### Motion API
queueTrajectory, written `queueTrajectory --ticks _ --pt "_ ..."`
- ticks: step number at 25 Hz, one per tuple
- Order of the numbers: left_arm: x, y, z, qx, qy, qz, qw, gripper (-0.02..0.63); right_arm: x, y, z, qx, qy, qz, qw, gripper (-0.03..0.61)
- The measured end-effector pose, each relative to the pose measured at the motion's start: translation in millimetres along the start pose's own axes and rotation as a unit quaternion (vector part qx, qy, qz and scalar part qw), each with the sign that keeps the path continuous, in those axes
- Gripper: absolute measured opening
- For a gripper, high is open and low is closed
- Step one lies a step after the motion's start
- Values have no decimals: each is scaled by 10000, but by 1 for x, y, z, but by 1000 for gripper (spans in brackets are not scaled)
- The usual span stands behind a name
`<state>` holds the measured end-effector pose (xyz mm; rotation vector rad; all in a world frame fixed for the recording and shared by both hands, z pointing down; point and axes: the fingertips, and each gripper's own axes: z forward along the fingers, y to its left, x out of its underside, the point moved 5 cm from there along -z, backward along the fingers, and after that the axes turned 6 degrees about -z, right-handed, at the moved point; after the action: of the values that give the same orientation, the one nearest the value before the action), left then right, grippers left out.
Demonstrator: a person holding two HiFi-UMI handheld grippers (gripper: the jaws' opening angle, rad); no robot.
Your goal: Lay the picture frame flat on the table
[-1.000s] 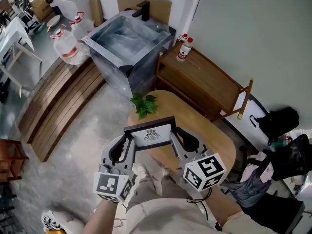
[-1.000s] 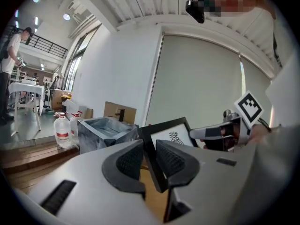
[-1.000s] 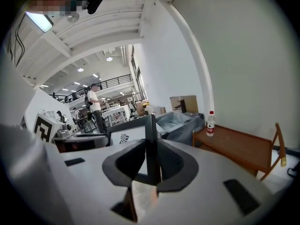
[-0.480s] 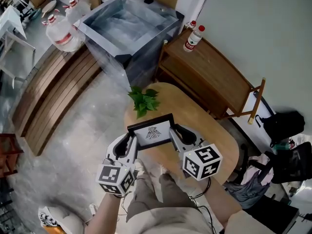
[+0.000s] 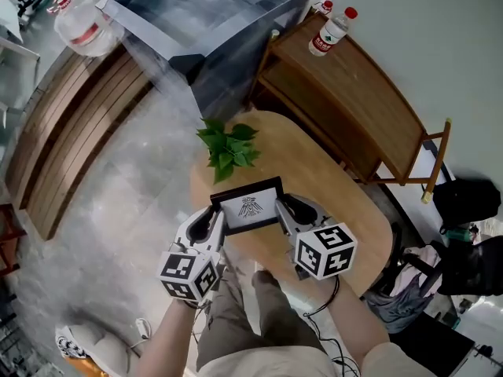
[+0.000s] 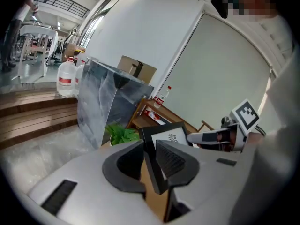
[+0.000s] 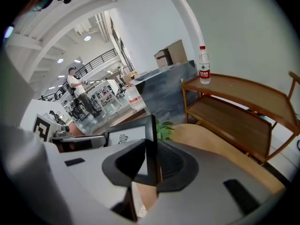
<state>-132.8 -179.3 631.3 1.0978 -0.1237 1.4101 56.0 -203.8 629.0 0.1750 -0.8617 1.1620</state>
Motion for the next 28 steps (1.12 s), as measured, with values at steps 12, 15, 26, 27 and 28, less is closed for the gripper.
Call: queueTrajectory --ticks 12,15,26,27,28 --pt "83 77 80 -138 335 -795 9962 71 87 -45 97 -69 652 245 9975 60" --pt "99 96 100 -177 469 -766 9958 71 104 -54 123 -12 779 193 9968 58" --pt "144 154 155 -324 653 -863 9936 67 151 -83 208 115 1118 116 9936 58" --pt "145 158 160 -333 658 -833 9938 67 153 -85 213 128 1107 161 9936 58" --pt "145 162 165 -345 641 -844 9938 67 155 -88 218 142 1089 205 9937 58"
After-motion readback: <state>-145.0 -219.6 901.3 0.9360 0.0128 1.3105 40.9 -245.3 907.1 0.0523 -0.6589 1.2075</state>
